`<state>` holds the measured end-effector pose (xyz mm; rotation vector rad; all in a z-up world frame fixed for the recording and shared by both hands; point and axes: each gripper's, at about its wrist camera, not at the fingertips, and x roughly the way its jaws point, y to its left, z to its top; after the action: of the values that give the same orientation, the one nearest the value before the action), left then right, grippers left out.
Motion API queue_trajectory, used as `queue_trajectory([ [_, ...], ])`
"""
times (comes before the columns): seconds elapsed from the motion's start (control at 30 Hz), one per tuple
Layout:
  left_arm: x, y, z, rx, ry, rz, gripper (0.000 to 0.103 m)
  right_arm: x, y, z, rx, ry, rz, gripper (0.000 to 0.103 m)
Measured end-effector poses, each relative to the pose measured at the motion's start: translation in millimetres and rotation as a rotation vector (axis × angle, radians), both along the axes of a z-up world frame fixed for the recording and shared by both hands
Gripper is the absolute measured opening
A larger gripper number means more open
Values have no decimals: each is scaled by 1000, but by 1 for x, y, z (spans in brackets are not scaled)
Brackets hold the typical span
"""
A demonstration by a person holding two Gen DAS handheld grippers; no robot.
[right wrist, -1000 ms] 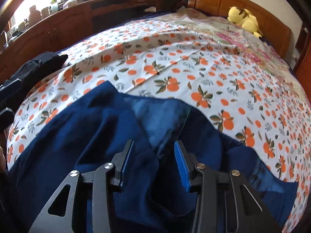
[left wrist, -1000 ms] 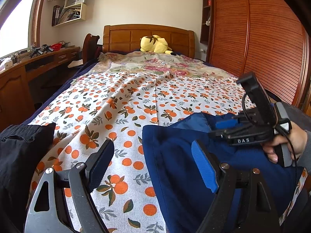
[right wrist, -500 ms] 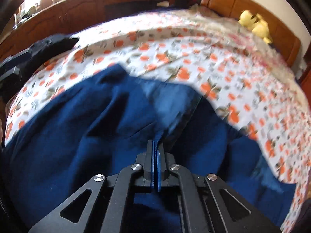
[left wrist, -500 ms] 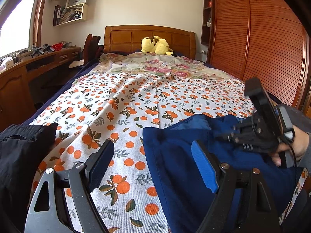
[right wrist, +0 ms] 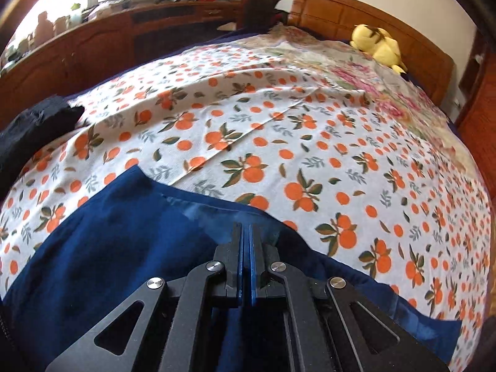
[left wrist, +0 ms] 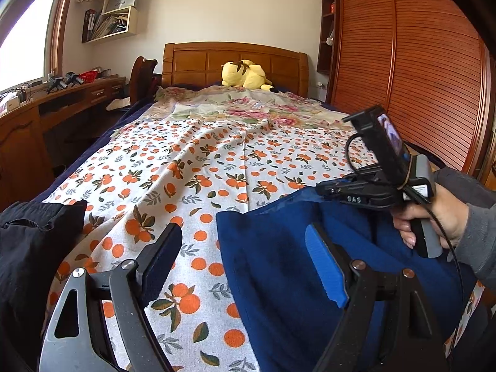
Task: Fold large clothes
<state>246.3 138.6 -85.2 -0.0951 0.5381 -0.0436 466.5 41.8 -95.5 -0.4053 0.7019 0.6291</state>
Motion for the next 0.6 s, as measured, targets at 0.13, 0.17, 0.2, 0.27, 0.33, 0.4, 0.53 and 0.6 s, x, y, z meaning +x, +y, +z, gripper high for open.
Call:
queue_trajectory([
  [0.13, 2, -10, 6, -11, -12, -23, 82, -5, -34, 20, 28, -34, -56, 22],
  [0.17, 2, -14, 7, -11, -16, -31, 82, -6, -44, 23, 28, -43, -66, 32],
  [0.2, 3, -19, 9, -5, -21, -38, 82, -7, -57, 26, 23, -55, -82, 39],
  [0.27, 5, -31, 12, 2, -25, -58, 82, -6, -86, 30, 13, -69, -127, 41],
  [0.33, 6, -43, 18, 29, -25, -70, 82, -2, -116, 30, 6, -62, -177, 41],
  [0.4, 5, -51, 24, 35, -40, -83, 82, 7, -146, 24, -15, -45, -244, 41],
  [0.53, 7, -58, 32, -22, -44, -126, 82, 24, -193, 8, -54, -34, -335, 41],
  [0.6, 10, -63, 32, -52, -37, -151, 82, 36, -210, -4, -62, 2, -392, 41],
])
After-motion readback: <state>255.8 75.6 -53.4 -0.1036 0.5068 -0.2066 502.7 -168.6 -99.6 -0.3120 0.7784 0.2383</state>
